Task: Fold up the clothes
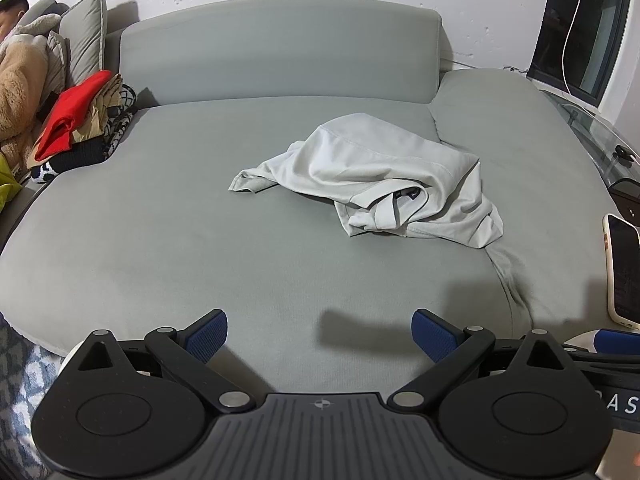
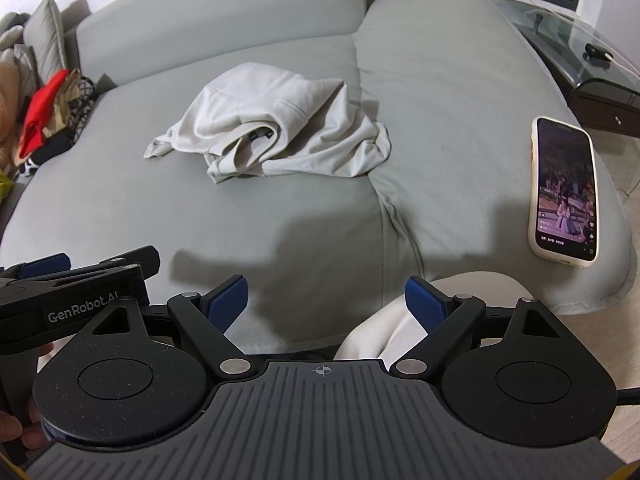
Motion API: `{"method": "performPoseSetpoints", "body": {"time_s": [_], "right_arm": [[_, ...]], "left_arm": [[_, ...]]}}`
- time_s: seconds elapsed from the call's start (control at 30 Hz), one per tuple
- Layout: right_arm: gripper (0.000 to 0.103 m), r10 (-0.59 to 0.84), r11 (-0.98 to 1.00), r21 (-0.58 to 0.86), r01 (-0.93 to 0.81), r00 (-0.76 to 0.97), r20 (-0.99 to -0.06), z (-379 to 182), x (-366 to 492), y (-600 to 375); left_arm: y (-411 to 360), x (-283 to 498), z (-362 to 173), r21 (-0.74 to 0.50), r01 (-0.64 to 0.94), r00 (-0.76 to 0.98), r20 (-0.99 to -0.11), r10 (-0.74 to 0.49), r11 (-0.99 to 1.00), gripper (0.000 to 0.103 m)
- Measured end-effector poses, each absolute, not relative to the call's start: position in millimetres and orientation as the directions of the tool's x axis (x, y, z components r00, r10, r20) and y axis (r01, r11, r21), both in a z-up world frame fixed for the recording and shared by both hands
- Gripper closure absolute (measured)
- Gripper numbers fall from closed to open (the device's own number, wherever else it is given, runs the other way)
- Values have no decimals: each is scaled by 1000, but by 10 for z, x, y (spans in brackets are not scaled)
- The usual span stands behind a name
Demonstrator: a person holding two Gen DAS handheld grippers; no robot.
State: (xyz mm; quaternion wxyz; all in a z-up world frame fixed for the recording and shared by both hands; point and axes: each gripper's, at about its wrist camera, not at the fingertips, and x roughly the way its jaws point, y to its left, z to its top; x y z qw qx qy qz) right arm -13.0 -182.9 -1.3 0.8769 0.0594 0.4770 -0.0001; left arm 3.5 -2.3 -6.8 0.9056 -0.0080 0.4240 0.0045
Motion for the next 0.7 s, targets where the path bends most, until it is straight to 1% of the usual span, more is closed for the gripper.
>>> {"method": "performPoseSetpoints", "body": {"time_s": [0.7], "right_arm": [[13, 51, 993, 98, 58, 543, -838, -13, -134, -1820]], "left_arm": [[-25, 33, -72, -8, -14, 641, -768, 3, 1000, 5]]}}
